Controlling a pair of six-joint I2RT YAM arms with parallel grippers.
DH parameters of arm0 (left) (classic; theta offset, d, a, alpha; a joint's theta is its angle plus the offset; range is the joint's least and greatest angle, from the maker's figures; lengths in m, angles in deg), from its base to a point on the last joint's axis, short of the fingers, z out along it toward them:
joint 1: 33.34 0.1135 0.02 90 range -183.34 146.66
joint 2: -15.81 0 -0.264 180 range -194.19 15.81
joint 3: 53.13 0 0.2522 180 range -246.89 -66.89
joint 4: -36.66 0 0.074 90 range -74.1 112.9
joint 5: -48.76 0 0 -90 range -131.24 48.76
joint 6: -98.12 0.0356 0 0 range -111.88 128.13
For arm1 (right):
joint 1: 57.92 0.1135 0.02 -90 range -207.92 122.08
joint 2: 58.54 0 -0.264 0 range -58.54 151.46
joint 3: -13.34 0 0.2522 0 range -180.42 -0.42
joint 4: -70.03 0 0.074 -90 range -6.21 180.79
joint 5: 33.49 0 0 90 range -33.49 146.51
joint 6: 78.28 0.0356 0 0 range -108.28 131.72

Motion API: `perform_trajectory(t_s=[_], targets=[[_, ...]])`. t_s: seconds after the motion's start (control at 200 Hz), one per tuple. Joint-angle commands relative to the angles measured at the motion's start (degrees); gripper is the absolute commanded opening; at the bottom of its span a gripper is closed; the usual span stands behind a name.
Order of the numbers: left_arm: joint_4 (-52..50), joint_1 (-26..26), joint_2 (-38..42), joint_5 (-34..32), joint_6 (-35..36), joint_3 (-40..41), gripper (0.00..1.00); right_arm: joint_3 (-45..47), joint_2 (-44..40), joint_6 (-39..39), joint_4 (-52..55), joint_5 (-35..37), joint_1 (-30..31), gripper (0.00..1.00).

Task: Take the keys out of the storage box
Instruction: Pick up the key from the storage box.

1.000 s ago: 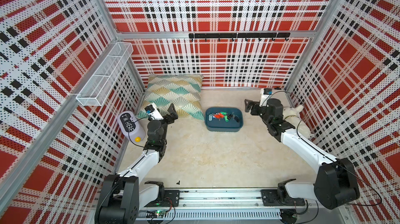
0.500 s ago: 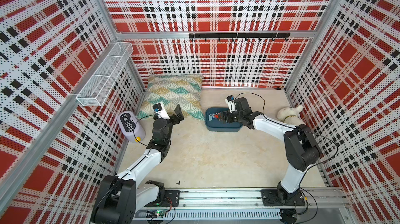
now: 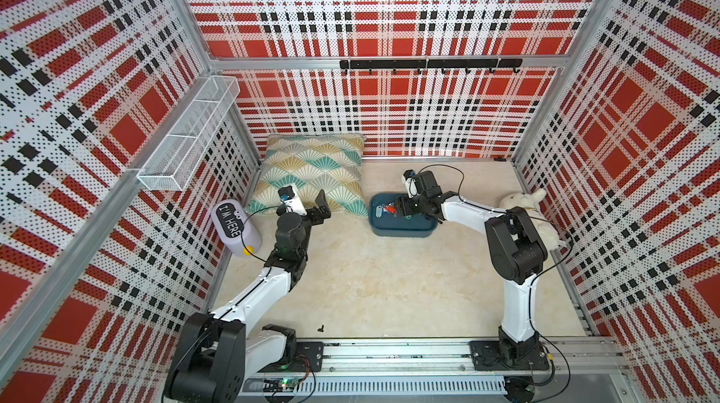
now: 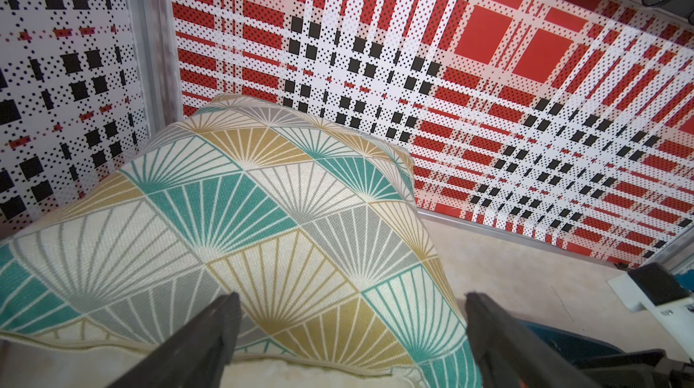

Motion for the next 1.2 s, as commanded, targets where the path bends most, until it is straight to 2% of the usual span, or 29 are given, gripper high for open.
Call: perform_trajectory(t_s=[0.0, 0.391, 0.626, 0.767, 1.197], targets=[[-0.1, -0.3, -0.6, 0.3, 1.2, -1.5, 0.99, -2.4, 2.8, -0.4, 1.9, 1.3, -0.2, 0.68], [-0.2, -0.3, -0.9, 1.1, 1.5, -1.5, 1.00, -7.7, 8.7, -0.4, 3.7, 0.1, -0.2, 0.63], [-0.3, -0.3, -1.5, 1.2, 1.6, -1.8, 1.00, -9.1, 10.9, 0.9, 3.7, -0.2, 0.2, 0.52], [-0.4, -0.3, -1.4, 1.3, 1.6, -1.9, 1.00, -9.4, 10.6, 0.7, 4.3, 1.7, 0.6, 0.39], [-0.5, -0.2, -1.4, 1.7, 1.6, -1.9, 1.00, -8.0, 6.3, -0.3, 4.2, 2.6, 0.9, 0.12]])
